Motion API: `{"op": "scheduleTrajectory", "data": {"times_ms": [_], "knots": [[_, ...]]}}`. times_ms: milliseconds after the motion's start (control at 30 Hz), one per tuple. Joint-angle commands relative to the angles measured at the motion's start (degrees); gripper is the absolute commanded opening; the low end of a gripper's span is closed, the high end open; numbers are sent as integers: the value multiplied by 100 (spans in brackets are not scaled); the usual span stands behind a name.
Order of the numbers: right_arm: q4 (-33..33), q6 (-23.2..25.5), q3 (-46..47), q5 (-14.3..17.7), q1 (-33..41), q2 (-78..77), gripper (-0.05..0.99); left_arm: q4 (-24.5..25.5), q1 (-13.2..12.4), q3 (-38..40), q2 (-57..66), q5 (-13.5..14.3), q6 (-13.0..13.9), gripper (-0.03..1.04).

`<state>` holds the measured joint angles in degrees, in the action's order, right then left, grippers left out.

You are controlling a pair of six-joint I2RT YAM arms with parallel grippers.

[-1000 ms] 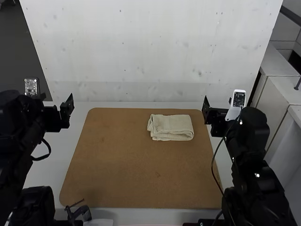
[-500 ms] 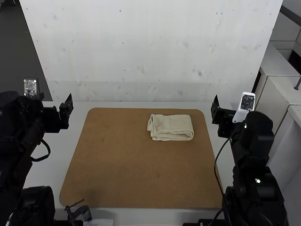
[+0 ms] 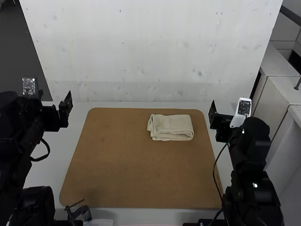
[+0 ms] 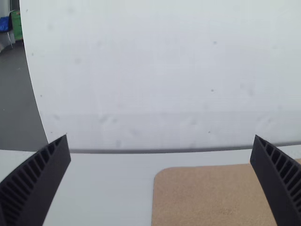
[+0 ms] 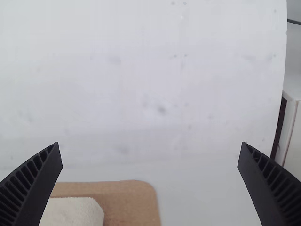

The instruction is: Fold the towel.

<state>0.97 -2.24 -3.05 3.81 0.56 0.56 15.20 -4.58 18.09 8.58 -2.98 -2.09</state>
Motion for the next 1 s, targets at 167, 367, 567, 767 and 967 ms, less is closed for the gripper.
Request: {"op": "scheduleTrajectory", "data": {"times_ms": [167, 367, 567, 767, 967], "knots": [[87, -57, 6, -188, -12, -73, 96, -219, 414, -288, -5, 61, -143, 99], [87, -57, 15, -206, -21, -82, 96, -219, 458, -622, -752, 79, -29, 99], [87, -48, 24, -223, -12, -73, 96, -290, 467, -939, -796, 35, 112, 99], [149, 4, 32, -250, -12, -73, 96, -589, 449, -1352, -823, -9, 402, 99], [158, 39, 41, -285, -3, -73, 96, -624, 475, -1466, -840, -132, 376, 99]]}}
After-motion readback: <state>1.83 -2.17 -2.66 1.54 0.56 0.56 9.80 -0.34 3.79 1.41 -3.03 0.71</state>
